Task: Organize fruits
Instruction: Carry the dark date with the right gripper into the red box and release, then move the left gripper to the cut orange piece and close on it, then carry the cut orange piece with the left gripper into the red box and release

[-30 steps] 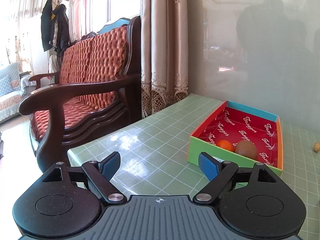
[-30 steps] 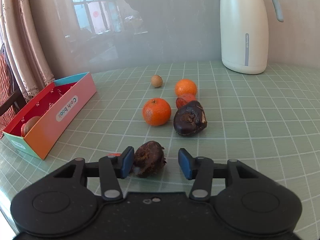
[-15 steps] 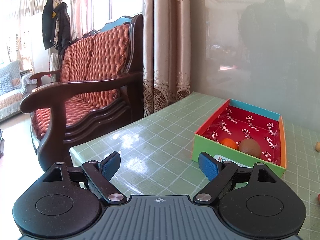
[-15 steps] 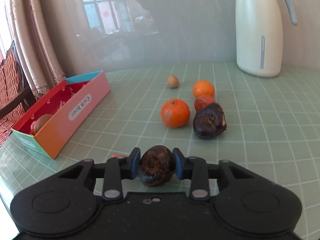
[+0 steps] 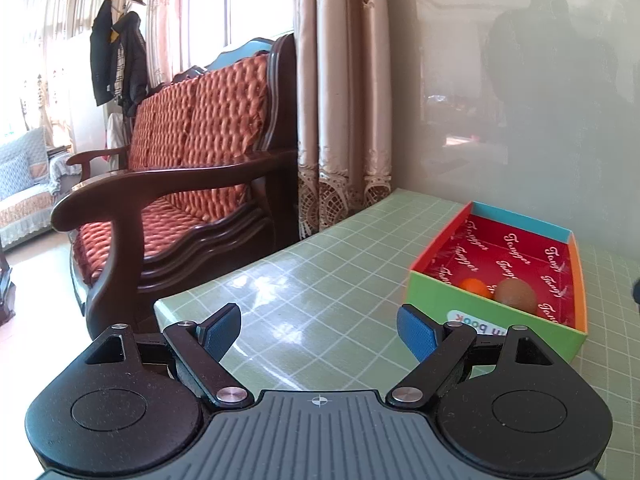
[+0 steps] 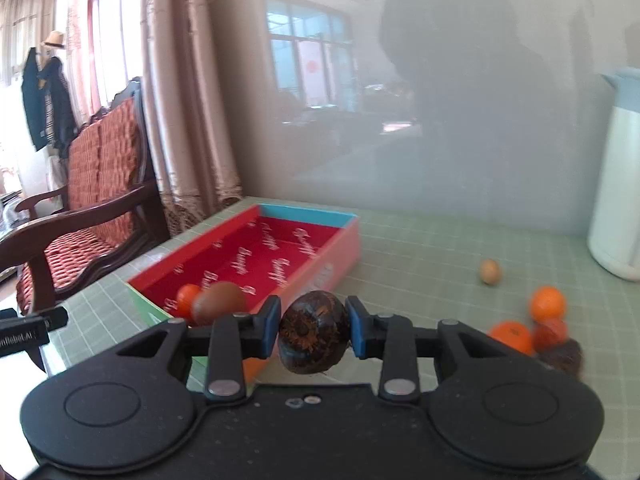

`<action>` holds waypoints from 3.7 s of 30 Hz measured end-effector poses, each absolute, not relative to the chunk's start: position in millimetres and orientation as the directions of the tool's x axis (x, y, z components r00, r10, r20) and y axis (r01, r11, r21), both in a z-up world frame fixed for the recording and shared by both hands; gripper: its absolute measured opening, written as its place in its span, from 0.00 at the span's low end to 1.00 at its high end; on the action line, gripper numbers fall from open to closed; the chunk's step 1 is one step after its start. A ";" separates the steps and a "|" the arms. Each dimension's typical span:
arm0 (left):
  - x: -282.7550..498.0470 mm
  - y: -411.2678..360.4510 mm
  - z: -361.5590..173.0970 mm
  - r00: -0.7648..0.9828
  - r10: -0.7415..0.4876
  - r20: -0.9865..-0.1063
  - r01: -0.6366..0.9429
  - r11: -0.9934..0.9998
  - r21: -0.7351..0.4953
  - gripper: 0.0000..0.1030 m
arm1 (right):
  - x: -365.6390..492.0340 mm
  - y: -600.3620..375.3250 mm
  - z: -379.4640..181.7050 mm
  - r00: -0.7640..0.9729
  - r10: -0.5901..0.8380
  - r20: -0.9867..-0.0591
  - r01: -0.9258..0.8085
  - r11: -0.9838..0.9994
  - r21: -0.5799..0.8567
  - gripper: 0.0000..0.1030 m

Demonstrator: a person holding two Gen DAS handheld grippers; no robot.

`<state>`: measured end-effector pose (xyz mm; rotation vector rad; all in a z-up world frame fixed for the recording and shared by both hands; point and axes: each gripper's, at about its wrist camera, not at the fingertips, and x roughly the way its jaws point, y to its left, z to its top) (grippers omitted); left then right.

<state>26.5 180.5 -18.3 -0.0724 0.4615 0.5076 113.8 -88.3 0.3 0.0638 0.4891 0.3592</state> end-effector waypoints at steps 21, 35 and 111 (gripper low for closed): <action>21.5 207.5 -25.6 0.747 0.471 -0.469 -0.522 0.852 0.024 0.82 | 177.0 -21.0 -18.1 0.787 0.378 -0.488 -0.370 0.922 0.117 0.38; 33.8 158.1 -26.1 0.789 0.420 -0.448 -0.436 0.897 0.073 0.82 | 142.6 -87.6 2.8 0.850 0.266 -0.455 -0.242 0.964 0.112 0.40; 112.8 -23.3 -28.7 0.878 0.087 -0.471 -0.062 0.996 0.068 0.30 | -38.3 -383.4 -9.7 0.769 -0.544 -0.335 0.606 0.787 0.113 0.85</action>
